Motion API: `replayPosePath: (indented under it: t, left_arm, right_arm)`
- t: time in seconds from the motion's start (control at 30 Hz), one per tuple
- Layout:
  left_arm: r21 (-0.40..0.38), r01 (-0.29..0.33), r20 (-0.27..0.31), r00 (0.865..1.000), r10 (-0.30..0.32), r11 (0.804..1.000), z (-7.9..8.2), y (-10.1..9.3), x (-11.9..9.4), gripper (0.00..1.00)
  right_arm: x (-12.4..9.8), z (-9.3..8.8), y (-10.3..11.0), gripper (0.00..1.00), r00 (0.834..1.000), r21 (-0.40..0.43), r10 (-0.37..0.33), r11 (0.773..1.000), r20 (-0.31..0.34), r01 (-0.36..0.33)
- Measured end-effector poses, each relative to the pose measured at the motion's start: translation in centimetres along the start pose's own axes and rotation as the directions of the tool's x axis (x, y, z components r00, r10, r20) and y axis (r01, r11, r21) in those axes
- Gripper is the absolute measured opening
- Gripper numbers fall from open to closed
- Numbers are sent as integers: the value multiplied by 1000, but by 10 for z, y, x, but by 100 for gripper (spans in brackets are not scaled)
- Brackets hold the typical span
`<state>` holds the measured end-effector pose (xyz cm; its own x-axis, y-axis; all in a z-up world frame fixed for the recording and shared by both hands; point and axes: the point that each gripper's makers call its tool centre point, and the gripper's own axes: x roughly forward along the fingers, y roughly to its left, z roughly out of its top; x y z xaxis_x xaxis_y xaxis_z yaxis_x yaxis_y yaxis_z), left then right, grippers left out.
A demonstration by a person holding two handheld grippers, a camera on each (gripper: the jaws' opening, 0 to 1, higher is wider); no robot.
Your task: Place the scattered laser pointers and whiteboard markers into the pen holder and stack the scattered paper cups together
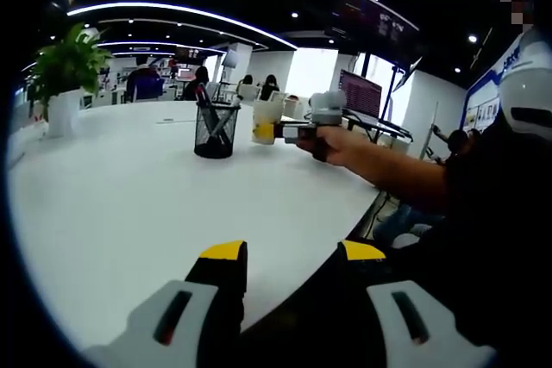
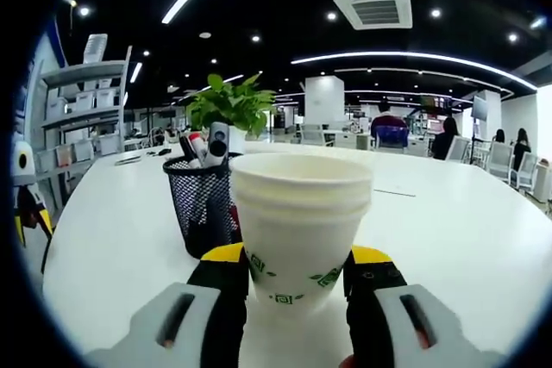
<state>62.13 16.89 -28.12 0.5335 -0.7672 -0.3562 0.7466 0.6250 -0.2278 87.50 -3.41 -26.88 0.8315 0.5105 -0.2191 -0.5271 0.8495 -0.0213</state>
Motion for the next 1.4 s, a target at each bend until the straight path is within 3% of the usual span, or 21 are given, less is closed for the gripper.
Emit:
replayPosePath:
  t: [1.4]
  left_arm:
    - [0,1,-17,1000,-1,1000,-1,2,4,43]
  right_arm:
    - [6,-13,12,46,999,-4,16,1000,-30,-16]
